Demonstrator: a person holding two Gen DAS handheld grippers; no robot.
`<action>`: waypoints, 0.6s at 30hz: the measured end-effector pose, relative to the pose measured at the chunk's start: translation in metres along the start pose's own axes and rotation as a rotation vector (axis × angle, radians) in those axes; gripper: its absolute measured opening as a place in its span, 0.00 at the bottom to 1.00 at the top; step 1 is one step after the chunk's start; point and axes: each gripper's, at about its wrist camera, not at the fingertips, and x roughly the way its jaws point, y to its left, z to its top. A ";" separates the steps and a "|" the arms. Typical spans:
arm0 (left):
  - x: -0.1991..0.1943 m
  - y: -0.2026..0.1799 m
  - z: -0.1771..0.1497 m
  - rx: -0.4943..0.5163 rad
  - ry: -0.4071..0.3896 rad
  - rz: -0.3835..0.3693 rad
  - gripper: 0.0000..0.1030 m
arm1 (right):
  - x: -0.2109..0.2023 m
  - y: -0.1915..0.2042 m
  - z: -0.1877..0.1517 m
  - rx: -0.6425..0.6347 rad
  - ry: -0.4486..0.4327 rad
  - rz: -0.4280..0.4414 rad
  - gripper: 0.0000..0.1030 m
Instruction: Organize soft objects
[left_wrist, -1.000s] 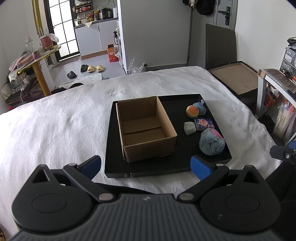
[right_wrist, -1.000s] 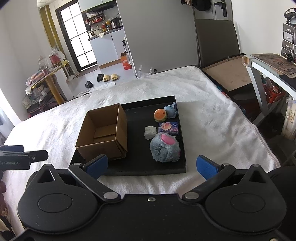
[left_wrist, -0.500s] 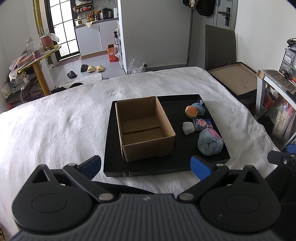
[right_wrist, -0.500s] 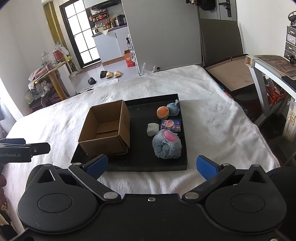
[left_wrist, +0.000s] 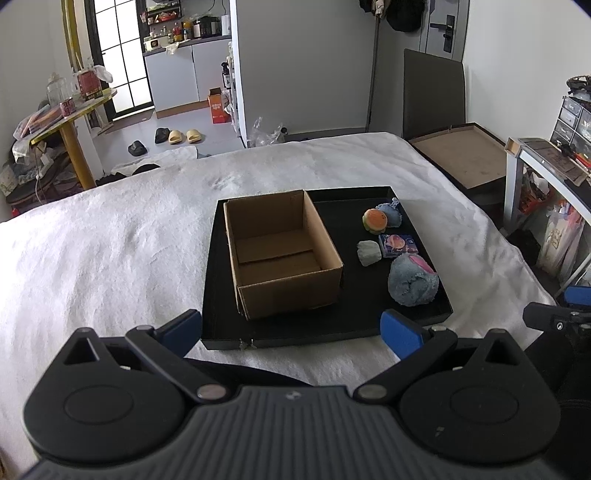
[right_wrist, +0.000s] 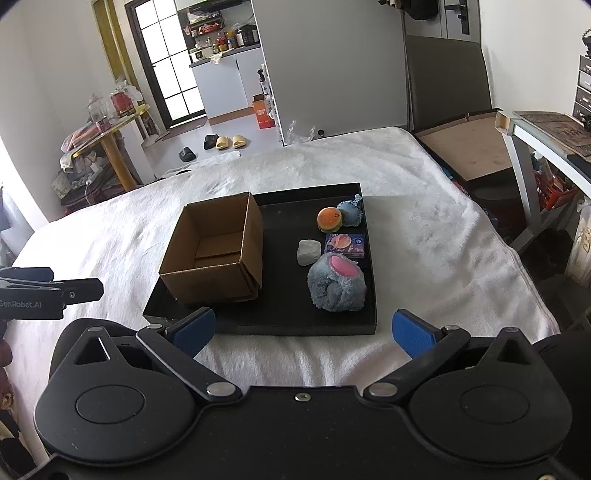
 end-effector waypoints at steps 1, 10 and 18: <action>0.000 0.000 0.000 -0.003 0.001 -0.002 0.99 | 0.000 0.001 -0.001 -0.002 0.000 0.001 1.00; 0.000 0.001 -0.001 -0.005 0.000 -0.001 0.99 | -0.001 0.003 -0.002 0.006 -0.001 0.018 1.00; 0.000 0.001 -0.003 -0.004 -0.003 -0.002 0.99 | -0.003 0.001 -0.002 0.015 -0.008 0.013 1.00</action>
